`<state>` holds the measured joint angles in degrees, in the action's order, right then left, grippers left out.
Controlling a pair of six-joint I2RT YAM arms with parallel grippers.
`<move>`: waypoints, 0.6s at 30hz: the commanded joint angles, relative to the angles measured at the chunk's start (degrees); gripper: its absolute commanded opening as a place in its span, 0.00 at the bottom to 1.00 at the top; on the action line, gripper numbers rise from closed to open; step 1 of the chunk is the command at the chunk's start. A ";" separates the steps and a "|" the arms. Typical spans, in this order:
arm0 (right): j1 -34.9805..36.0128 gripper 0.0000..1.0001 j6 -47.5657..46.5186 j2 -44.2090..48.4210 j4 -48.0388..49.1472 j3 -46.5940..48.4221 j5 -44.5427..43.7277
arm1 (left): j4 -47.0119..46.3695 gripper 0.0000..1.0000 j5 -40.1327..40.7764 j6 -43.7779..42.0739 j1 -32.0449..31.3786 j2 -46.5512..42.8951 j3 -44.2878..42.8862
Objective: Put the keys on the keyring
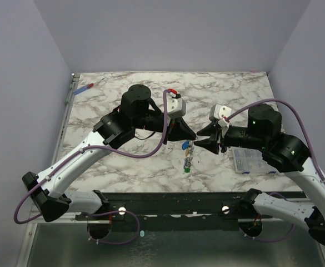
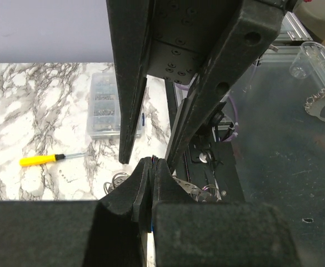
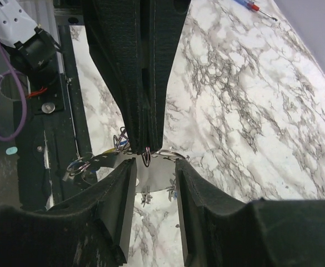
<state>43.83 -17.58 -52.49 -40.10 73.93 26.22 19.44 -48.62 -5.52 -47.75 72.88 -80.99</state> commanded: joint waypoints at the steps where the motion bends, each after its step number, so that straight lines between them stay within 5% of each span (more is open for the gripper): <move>1: 0.24 0.39 -0.77 -0.44 -0.47 1.93 -0.26 | -1.37 0.00 -2.09 -0.52 0.11 -0.77 -1.11; 6: 0.26 0.31 -0.53 -0.89 0.28 1.59 0.52 | -1.34 0.00 -2.26 -0.44 0.17 -0.90 -0.75; 18: 0.29 0.30 0.08 -2.12 1.46 1.48 1.91 | -1.40 0.00 -2.95 -0.33 0.15 -0.31 -0.42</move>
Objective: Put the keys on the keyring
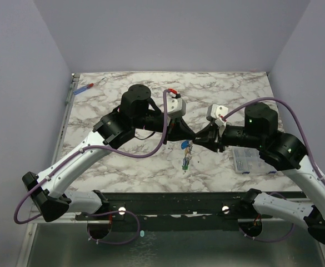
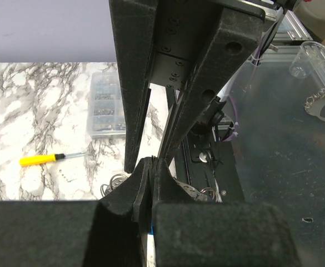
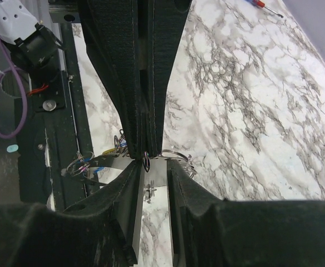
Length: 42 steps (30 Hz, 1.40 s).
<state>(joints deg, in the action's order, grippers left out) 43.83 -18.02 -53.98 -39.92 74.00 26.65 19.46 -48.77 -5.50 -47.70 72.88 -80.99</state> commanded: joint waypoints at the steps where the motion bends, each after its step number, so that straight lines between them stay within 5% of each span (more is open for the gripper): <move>1: 0.22 0.30 0.57 -0.66 1.40 1.41 1.61 | -1.44 0.00 -2.80 -0.42 0.07 -0.29 -0.40; 14: 0.33 0.31 0.50 -1.87 0.46 2.55 2.69 | -1.36 0.00 -3.65 -0.22 0.10 0.99 -0.68; 21: 0.24 0.02 -0.06 -1.84 0.69 1.41 3.00 | -1.41 0.00 -3.91 0.24 0.00 1.05 -0.83; 28: 0.29 0.01 -0.95 -0.54 2.46 -0.60 5.00 | -1.39 0.01 -5.41 0.60 0.00 0.76 -0.76; 31: 0.29 0.01 -0.88 0.72 3.82 -1.80 4.65 | -1.36 0.38 -3.27 0.79 0.03 -0.20 -0.45; 33: 0.25 0.01 -0.66 1.85 4.77 -2.57 4.32 | -1.36 0.78 -0.68 0.50 0.03 -1.38 -0.19; 34: 0.28 0.01 -0.45 2.47 5.39 -3.00 4.07 | -1.39 0.85 1.01 0.25 0.02 -2.15 -0.14; 37: 0.28 0.01 -0.02 4.37 7.01 -4.20 4.22 | -1.60 0.85 6.97 -0.44 0.10 -4.15 0.09; 42: 0.22 0.01 0.15 6.98 7.57 -5.57 6.62 | -4.34 0.73 9.94 1.09 0.30 -6.07 2.39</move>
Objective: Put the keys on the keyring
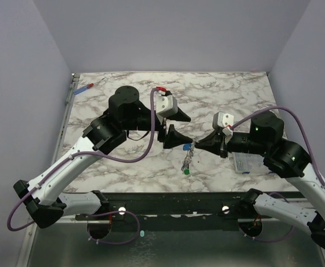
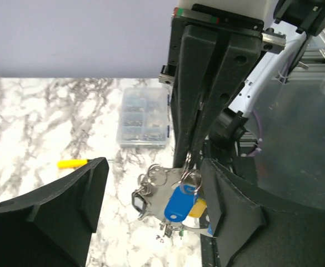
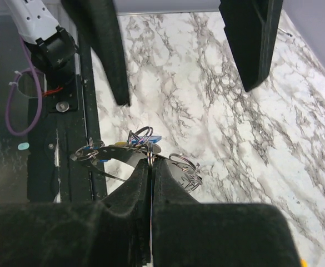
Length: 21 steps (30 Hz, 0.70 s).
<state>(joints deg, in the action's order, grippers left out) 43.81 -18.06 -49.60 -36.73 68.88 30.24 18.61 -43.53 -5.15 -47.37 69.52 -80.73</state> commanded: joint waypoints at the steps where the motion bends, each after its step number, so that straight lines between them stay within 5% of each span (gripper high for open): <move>1: 0.27 0.01 0.07 2.99 4.08 -0.42 3.56 | -3.91 0.70 4.31 0.96 0.06 -2.98 2.61; 21: 0.31 0.01 1.75 7.60 5.02 0.81 6.77 | -17.46 0.59 -2.30 4.06 -0.79 -10.60 17.83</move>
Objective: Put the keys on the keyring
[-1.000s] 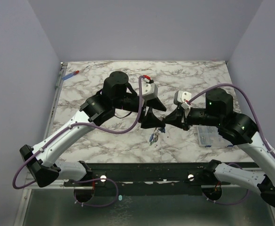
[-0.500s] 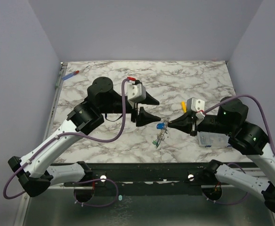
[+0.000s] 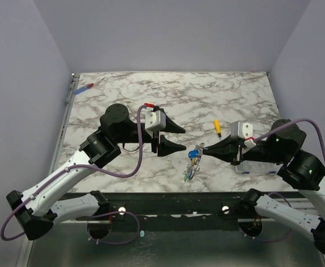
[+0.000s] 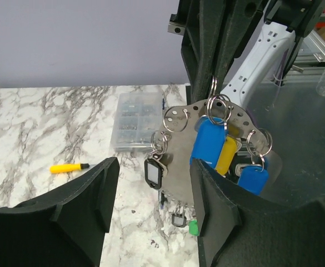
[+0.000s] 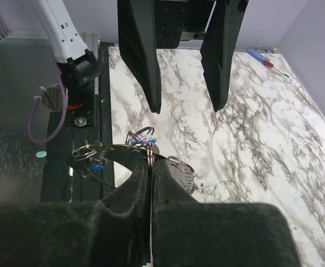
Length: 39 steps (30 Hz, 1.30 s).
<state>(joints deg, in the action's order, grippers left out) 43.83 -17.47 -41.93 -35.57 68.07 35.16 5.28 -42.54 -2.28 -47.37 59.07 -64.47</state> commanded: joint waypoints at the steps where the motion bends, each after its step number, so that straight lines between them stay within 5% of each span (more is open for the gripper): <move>1: 0.29 0.01 1.44 -0.20 3.99 1.67 1.85 | -4.56 0.59 -3.45 1.29 -1.10 -0.18 2.00; 11: 0.24 0.01 2.29 -1.64 3.21 3.01 0.71 | -6.51 0.77 -0.32 -0.70 -5.30 -0.18 4.81; 22: 0.28 0.01 2.45 -2.01 2.53 3.55 0.88 | -12.86 0.52 7.65 -1.60 -7.02 -0.75 6.72; 30: 0.31 0.01 2.44 -2.27 3.29 3.73 1.10 | -12.84 0.48 6.95 -0.65 -7.03 -0.97 7.60; 39: 0.26 0.01 2.53 -2.45 3.89 3.69 0.92 | -12.83 0.02 5.73 -0.27 -7.19 -1.19 7.66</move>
<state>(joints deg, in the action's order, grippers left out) 43.92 -15.35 -44.42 -34.79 69.45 35.68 -6.20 -36.34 -2.81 -54.13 59.09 -57.39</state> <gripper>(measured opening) 0.026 0.122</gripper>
